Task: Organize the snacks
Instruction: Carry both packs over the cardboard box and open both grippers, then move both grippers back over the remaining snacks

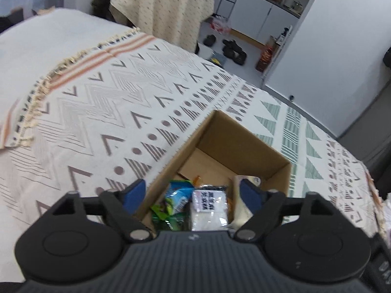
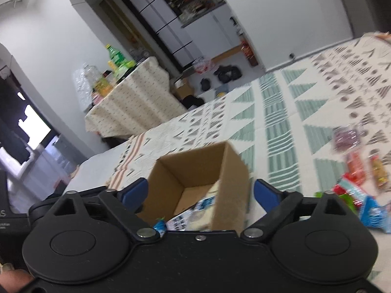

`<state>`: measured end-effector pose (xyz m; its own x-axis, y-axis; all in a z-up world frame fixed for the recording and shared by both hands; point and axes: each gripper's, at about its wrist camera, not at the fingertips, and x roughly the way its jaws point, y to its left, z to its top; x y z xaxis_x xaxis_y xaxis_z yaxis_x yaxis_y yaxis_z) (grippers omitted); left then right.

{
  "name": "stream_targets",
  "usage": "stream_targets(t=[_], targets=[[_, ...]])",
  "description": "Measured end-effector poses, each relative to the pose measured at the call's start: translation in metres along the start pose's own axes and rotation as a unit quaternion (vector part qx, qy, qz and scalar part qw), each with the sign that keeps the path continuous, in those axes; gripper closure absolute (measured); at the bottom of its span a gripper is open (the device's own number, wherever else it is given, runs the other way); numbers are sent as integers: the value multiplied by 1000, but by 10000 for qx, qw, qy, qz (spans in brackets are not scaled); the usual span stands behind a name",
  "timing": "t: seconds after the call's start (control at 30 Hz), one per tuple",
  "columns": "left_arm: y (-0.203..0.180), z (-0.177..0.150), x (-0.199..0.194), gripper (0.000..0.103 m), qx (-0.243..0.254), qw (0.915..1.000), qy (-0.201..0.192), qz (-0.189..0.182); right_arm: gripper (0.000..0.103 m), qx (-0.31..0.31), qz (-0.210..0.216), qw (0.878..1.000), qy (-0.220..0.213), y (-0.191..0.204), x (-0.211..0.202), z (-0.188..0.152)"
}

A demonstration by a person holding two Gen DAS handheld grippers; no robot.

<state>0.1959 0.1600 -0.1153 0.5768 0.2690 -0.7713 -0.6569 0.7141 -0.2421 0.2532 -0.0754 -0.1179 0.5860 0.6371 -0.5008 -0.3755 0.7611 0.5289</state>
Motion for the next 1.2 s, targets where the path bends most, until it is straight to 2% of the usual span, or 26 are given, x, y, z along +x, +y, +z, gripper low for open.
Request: stream_targets(t=[0.1, 0.2, 0.5, 0.77, 0.87, 1.07, 1.2], targets=[[-3, -4, -7, 16, 61, 9999, -134, 45, 0, -199, -273, 9992, -210, -4, -12, 2], [-8, -9, -14, 16, 97, 9998, -170, -21, 0, -368, -540, 9976, -216, -10, -23, 5], [-36, -29, -36, 16, 283, 9989, -310, -205, 0, -744, -751, 9941, -228, -20, -56, 22], [-65, -47, -51, 16, 691, 9962, -388, -363, 0, -587, -768, 9951, -200, -44, -84, 24], [-75, -56, -53, 16, 795, 9951, -341, -479, 0, -614, -892, 9938, -236, -54, -95, 23], [-91, -70, -56, 16, 829, 9938, -210, -710, 0, -194, -1063, 9938, -256, -75, -109, 25], [-100, -78, -57, 16, 862, 9930, -139, -792, 0, -165, -1181, 9923, -333, -82, -115, 22]])
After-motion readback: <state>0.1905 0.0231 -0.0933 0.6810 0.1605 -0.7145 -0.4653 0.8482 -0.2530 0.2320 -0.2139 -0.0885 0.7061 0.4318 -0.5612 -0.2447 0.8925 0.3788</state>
